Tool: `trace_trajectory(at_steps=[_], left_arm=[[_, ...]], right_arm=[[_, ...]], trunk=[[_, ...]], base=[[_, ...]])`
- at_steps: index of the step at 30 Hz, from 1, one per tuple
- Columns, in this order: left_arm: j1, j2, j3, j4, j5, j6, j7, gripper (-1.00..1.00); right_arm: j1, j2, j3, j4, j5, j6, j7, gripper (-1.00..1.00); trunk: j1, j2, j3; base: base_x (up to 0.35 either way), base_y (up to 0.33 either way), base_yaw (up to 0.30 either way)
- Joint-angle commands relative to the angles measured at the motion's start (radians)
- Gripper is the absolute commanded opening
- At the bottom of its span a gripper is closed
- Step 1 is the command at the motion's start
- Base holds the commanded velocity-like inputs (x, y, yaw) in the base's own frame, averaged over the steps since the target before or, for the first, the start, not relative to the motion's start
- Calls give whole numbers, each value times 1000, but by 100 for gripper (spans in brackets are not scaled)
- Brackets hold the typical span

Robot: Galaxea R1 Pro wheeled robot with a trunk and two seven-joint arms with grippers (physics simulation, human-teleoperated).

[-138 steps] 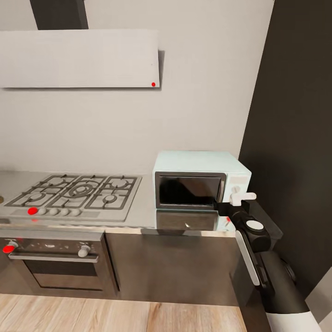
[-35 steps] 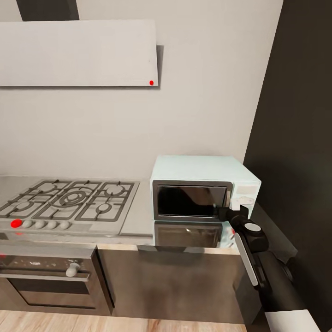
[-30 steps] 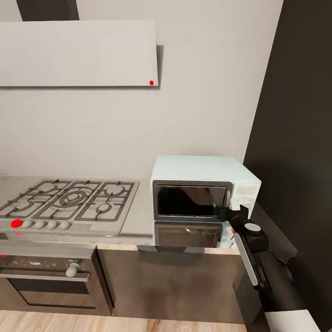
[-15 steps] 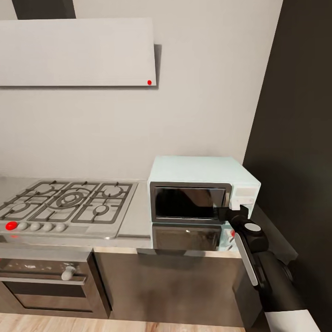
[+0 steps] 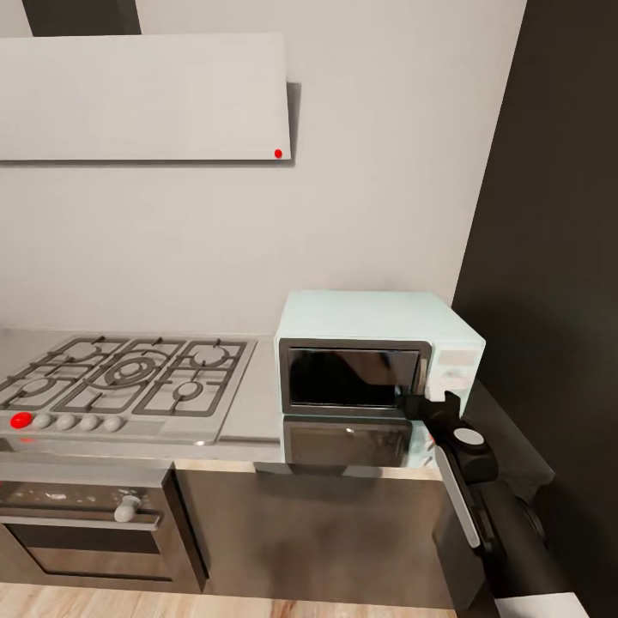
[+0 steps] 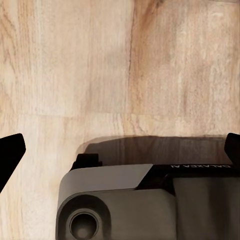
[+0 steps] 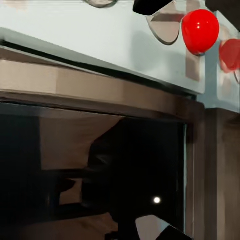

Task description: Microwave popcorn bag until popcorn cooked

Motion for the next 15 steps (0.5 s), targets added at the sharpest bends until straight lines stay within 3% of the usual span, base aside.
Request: trace_trajectory(at_steps=[1,11,12,15], left_arm=[[-1,0,0,1,1,-3,1,100],[-1,0,0,1,1,-3,1,100],[-1,0,0,1,1,-3,1,100],[-1,0,0,1,1,-3,1,100]], right_arm=[[1,-2,3,-4,0,0,-7,100],[39,-2,1,-18,0,-56,-5,100],[39,-2,1,-18,0,-120,-5,100],[39,-2,1,-18,1,-121,-5,100]], trunk=[[0,-1,-1],[0,-1,-1],[0,-1,-1],[0,-1,-1]], base=[[0,0,0],[0,0,0],[0,0,0],[0,0,0]])
